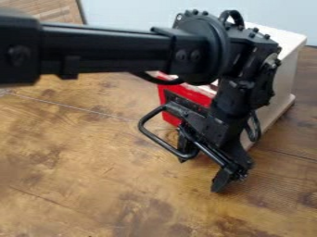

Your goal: Close the drawer

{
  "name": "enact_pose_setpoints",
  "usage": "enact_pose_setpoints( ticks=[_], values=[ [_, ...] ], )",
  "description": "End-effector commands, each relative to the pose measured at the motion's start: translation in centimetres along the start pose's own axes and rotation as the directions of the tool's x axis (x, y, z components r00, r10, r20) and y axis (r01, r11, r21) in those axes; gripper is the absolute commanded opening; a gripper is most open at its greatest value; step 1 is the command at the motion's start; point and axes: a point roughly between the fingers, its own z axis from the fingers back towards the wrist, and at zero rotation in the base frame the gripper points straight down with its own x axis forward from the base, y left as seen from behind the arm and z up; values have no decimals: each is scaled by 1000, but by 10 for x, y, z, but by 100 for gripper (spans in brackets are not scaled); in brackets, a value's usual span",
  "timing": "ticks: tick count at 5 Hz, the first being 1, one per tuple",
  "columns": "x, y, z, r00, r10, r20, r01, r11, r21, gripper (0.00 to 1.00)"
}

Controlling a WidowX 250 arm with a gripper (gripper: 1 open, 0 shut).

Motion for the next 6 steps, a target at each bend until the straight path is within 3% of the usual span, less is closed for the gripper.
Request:
enact_pose_setpoints(
  ticks=[1, 4, 6],
  values=[
    [-1, 19, 20, 998, 53, 21, -53, 999, -1, 100],
    [6, 37, 22, 999, -8, 34, 7, 1000, 24, 100],
    [2, 47, 25, 999, 23, 30, -24, 999, 29, 100]
  ],
)
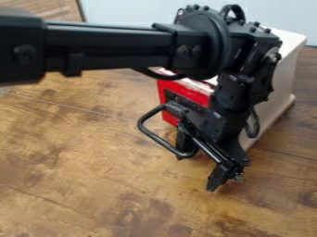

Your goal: Close the drawer

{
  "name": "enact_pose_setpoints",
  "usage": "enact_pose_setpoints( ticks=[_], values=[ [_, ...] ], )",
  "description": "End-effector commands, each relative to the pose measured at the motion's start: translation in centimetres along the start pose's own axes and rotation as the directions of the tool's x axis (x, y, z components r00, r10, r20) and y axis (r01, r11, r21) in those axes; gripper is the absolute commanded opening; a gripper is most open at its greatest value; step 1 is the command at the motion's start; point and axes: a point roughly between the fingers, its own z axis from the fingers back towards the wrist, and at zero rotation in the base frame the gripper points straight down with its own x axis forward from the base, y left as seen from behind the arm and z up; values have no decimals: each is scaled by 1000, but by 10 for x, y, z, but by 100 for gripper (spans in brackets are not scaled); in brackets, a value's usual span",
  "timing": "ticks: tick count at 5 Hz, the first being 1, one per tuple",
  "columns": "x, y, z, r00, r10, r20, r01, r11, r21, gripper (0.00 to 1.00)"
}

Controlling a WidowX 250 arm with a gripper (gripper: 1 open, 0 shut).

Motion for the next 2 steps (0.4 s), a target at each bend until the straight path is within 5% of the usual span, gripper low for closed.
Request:
enact_pose_setpoints(
  ticks=[1, 2],
  values=[
    [-4, 45, 26, 992, 111, 55, -112, 994, 7, 0],
    [-8, 53, 32, 991, 121, 54, -122, 993, 7, 0]
  ],
)
